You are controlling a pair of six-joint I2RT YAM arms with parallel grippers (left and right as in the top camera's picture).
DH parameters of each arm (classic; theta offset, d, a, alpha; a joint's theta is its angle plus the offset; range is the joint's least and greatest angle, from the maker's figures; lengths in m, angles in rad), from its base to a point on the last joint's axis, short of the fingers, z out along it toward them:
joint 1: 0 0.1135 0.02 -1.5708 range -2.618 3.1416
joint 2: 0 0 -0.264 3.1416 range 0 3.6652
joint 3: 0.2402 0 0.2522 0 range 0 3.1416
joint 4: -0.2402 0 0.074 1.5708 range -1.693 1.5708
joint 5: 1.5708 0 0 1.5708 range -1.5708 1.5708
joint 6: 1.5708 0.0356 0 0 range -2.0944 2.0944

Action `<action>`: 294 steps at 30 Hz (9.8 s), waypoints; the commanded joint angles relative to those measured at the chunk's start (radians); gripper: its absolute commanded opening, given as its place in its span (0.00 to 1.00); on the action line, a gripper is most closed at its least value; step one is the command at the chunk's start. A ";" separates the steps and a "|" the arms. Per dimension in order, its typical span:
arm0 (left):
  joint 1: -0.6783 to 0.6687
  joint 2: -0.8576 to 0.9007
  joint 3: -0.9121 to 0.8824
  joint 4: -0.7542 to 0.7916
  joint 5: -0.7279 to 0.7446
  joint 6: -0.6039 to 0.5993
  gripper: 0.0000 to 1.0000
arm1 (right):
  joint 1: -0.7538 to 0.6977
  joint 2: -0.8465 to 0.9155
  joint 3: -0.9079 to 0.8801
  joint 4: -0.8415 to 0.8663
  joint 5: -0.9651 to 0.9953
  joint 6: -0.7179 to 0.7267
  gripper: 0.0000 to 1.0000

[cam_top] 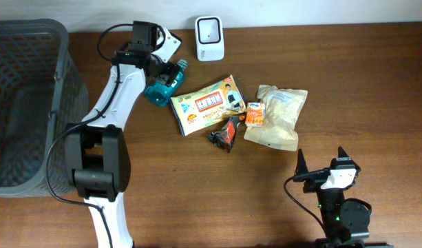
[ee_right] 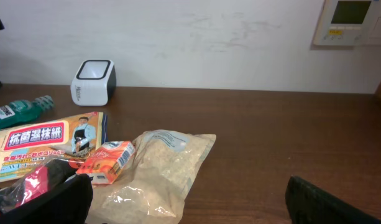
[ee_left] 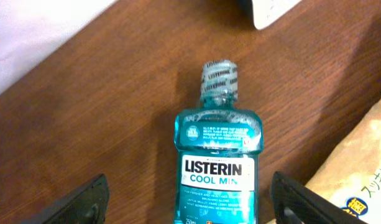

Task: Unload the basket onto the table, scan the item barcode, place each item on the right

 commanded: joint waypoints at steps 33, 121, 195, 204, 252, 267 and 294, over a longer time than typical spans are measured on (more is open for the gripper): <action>0.020 0.219 -0.005 -0.042 0.120 0.005 0.87 | 0.006 -0.006 -0.009 -0.003 0.002 -0.006 0.99; 0.246 -0.735 -0.362 -0.481 0.553 -0.459 0.58 | 0.006 -0.006 -0.009 -0.003 0.002 -0.006 0.99; -0.017 -0.735 -0.443 -0.685 0.628 -0.403 0.54 | 0.173 1.771 0.885 0.296 -1.195 1.421 0.99; -0.017 -0.735 -0.443 -0.686 0.628 -0.422 0.52 | 0.270 1.771 0.885 0.692 -1.136 1.535 0.99; -0.017 -0.735 -0.443 -0.675 0.624 -0.475 0.53 | 0.434 1.771 0.888 0.749 -1.001 1.670 0.45; -0.017 -0.735 -0.443 -0.675 0.624 -0.475 0.54 | 0.434 1.771 0.888 0.749 -1.001 1.674 0.38; -0.016 -0.735 -0.421 -0.553 0.353 -0.466 0.68 | 0.376 1.771 0.888 0.904 -1.019 1.510 0.17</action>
